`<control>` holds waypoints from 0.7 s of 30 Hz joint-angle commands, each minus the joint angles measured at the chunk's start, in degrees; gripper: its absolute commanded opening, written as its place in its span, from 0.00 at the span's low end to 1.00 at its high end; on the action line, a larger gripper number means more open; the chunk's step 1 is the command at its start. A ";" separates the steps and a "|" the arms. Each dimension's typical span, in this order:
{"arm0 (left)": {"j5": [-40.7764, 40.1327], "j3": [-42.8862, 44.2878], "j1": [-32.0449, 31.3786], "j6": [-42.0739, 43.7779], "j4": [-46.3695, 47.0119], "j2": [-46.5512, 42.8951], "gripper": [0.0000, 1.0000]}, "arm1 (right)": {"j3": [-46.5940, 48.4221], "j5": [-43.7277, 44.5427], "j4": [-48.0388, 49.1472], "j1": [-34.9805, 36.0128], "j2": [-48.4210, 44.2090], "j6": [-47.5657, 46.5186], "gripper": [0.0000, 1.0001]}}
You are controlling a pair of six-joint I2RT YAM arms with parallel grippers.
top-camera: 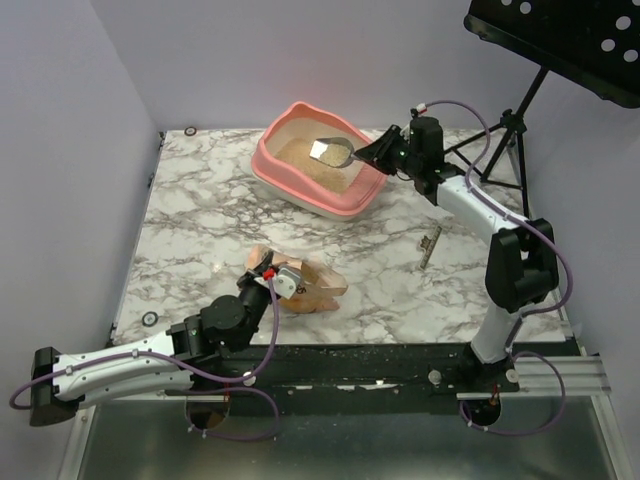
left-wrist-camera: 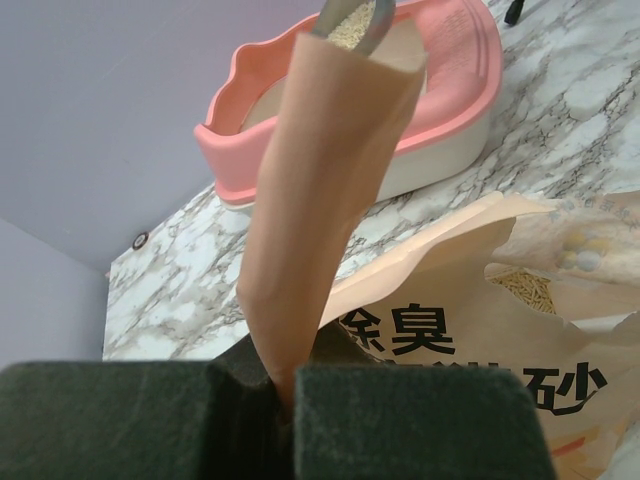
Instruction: Fill the litter box with clean litter
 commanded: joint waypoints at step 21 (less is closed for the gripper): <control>0.08 3.55 0.62 0.00 7.58 0.98 0.00 | 39.61 26.31 -42.54 9.79 13.33 -46.24 0.01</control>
